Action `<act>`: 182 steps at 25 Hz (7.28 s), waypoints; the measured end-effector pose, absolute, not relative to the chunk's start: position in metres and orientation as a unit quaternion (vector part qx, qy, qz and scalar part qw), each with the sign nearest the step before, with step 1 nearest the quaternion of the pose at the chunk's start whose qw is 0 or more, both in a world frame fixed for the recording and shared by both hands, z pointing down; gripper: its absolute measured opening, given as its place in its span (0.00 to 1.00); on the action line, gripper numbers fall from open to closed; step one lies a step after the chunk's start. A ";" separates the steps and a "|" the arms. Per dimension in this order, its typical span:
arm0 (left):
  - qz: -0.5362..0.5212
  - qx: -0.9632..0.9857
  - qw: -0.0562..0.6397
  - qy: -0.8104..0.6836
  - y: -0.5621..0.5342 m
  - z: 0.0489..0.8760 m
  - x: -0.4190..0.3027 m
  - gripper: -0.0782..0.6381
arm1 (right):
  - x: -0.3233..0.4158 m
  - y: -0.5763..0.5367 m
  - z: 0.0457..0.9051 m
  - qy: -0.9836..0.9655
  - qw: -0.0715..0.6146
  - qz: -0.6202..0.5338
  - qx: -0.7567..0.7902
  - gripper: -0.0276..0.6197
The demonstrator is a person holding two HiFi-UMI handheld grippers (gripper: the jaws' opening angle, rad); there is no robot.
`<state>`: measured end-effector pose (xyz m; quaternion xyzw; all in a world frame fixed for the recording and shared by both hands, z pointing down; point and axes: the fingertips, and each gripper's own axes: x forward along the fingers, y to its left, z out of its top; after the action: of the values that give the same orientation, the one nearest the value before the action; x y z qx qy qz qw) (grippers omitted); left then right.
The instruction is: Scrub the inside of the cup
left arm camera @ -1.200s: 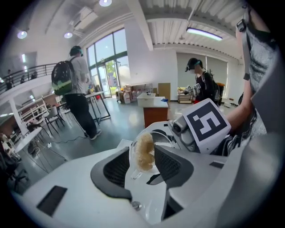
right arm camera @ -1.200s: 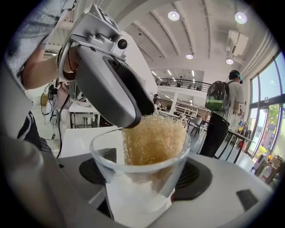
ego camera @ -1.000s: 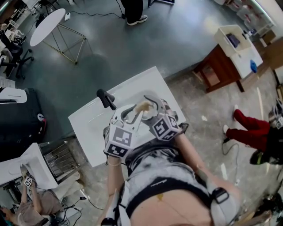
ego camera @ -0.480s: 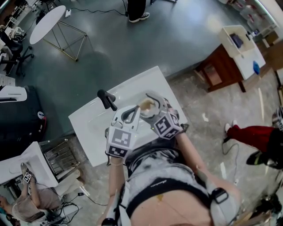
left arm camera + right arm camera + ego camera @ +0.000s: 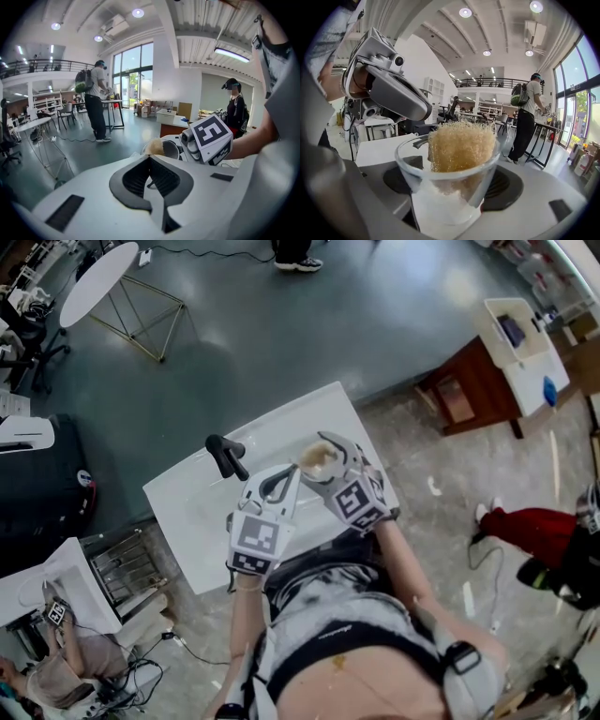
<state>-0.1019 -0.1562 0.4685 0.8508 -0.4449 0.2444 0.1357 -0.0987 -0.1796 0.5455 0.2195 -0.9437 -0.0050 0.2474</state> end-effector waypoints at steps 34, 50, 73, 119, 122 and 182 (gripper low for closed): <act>0.273 0.847 0.209 -0.405 -0.190 0.544 -0.080 0.13 | -0.093 -0.292 0.623 -0.937 0.245 0.044 0.246 0.68; 0.285 0.840 0.231 -0.400 -0.182 0.562 -0.084 0.13 | -0.093 -0.324 0.655 -0.930 0.240 0.064 0.271 0.68; 0.269 0.841 0.243 -0.401 -0.179 0.563 -0.080 0.13 | -0.078 -0.330 0.672 -0.937 0.220 0.086 0.258 0.70; 0.070 0.796 0.251 -0.547 -0.120 0.512 -0.078 0.13 | -0.042 -0.159 0.512 -0.964 0.180 0.060 0.189 0.05; 0.063 0.793 0.234 -0.558 -0.117 0.502 -0.073 0.13 | -0.038 -0.152 0.499 -0.968 0.174 0.052 0.173 0.05; 0.031 0.774 0.145 -0.616 0.121 0.435 -0.107 0.13 | -0.075 0.106 0.434 -0.973 0.109 0.037 0.201 0.05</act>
<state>-0.1067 0.1208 0.4347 0.7739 -0.6158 0.0312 0.1446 -0.0754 0.1062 0.4342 0.2008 -0.9728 0.0375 0.1095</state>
